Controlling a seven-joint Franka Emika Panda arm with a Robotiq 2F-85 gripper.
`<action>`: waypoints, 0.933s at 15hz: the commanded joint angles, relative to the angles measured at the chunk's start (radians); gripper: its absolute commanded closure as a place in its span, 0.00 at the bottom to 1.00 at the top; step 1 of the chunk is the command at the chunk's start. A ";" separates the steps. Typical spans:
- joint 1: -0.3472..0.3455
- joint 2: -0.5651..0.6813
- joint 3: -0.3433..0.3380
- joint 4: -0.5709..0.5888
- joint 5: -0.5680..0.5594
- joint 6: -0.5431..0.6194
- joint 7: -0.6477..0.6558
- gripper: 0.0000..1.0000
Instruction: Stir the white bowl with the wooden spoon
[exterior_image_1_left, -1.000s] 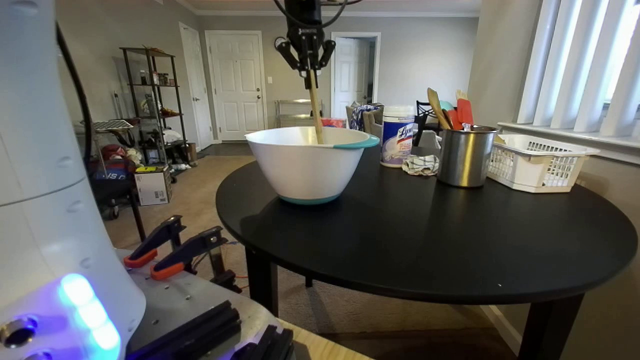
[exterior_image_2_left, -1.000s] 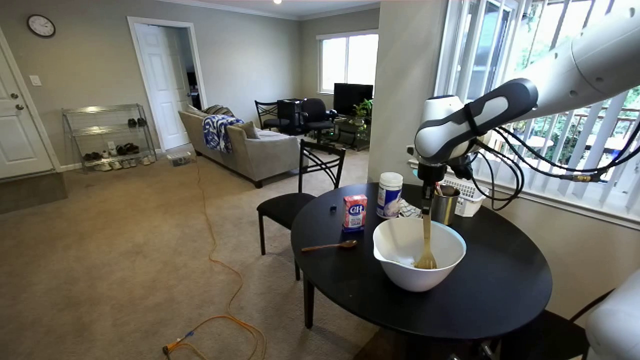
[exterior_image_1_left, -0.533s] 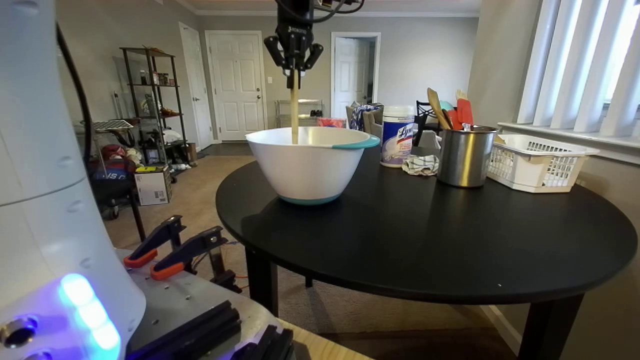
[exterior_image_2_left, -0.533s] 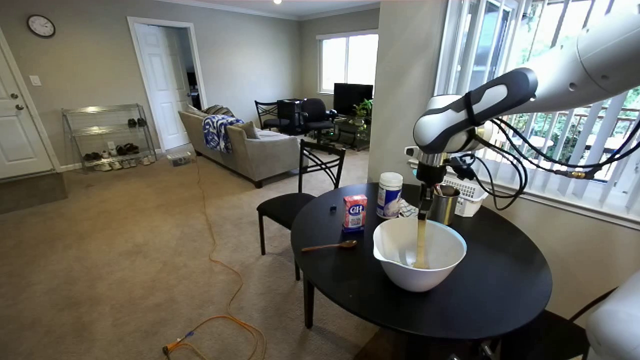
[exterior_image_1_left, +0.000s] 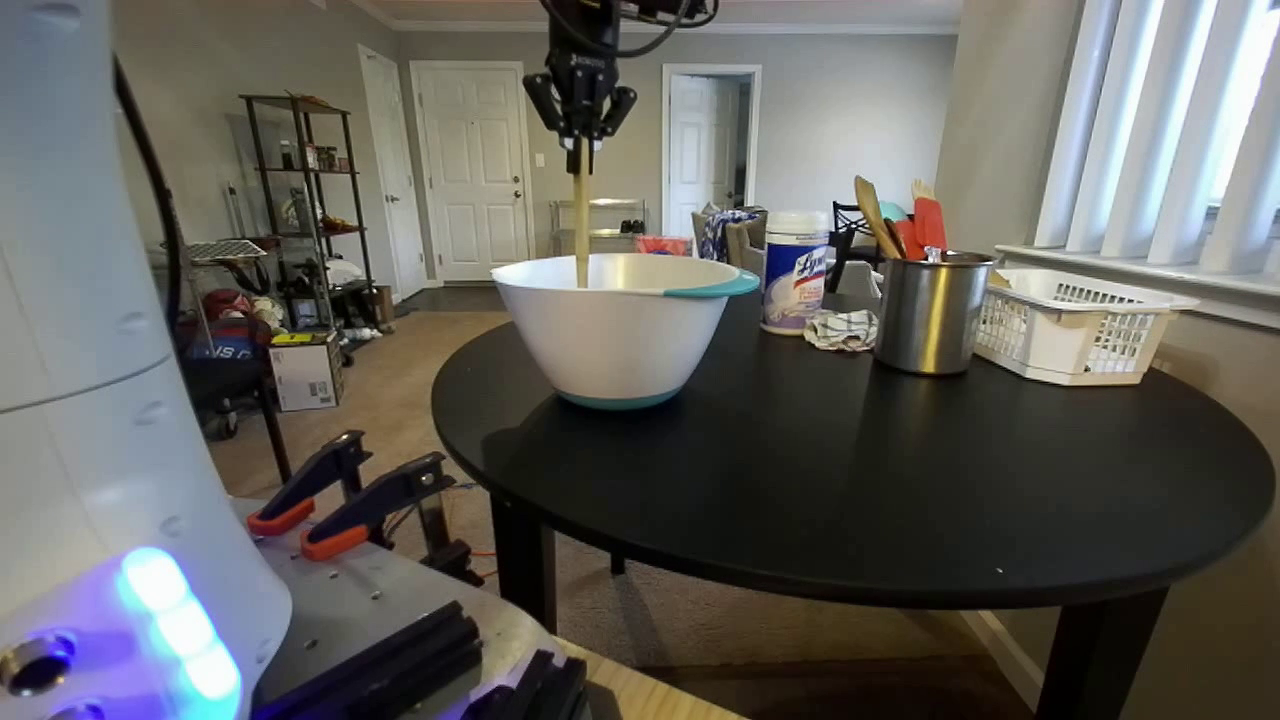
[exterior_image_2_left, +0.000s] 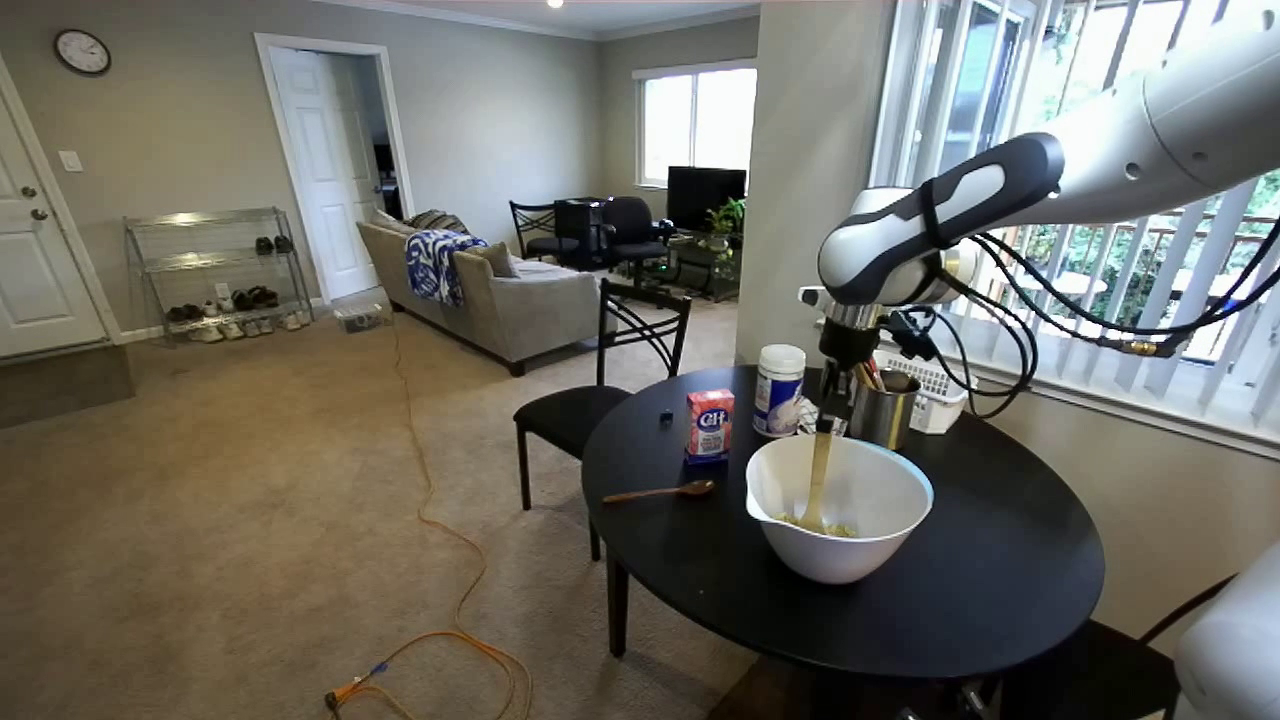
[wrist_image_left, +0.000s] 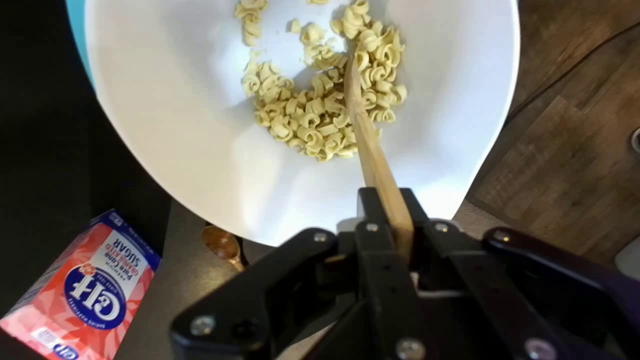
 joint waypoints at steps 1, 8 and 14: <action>-0.008 0.017 0.003 0.006 0.005 0.114 0.005 0.96; -0.052 -0.020 -0.002 -0.040 -0.224 0.158 0.177 0.96; -0.042 -0.039 -0.017 -0.058 -0.207 0.067 0.130 0.96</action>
